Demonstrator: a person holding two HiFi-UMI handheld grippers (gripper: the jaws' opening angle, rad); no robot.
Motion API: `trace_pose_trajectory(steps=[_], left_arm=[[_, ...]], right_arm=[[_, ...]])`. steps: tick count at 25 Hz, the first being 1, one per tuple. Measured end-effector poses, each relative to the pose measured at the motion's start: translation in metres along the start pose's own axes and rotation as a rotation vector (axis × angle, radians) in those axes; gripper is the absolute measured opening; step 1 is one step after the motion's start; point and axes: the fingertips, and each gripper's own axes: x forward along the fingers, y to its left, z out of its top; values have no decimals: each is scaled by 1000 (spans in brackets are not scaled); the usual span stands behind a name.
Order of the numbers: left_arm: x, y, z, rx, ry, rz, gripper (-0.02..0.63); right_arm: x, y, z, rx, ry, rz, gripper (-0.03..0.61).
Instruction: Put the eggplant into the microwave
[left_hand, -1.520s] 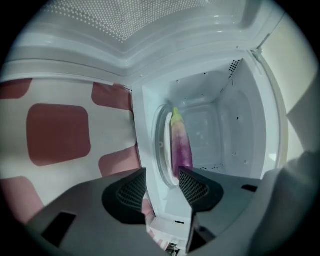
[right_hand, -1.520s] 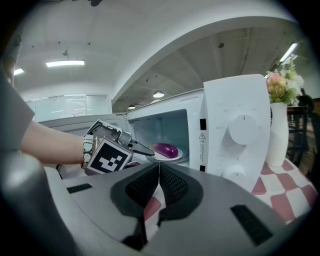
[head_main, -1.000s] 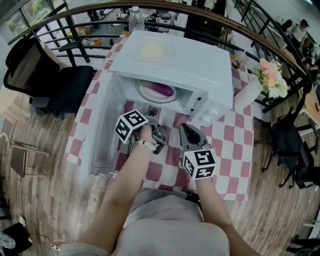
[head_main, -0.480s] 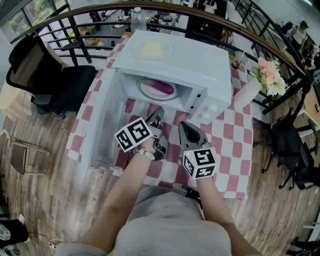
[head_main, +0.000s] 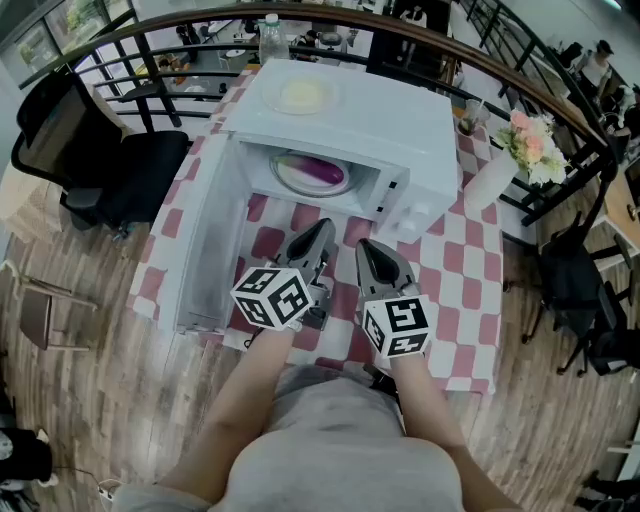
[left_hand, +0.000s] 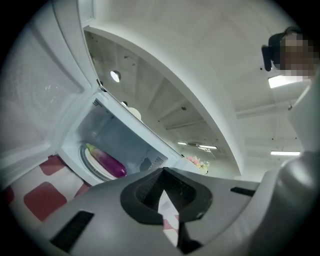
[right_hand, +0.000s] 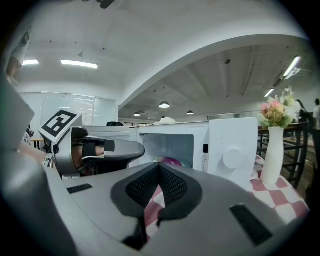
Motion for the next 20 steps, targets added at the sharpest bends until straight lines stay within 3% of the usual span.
trace_pose_trajectory(steps=[7,12,20], left_arm=[[-2,-22,-9,267,41,-43,3],[0,-28,-17,433,86,-28,3],[-1,-35,-18,518,92,-36,3]], right_arm=[[-4,-3,4,8,-20,-15,23],[-5,1,10,-4,-60,2,23],[-7,8,16,-21,-109,38,23]])
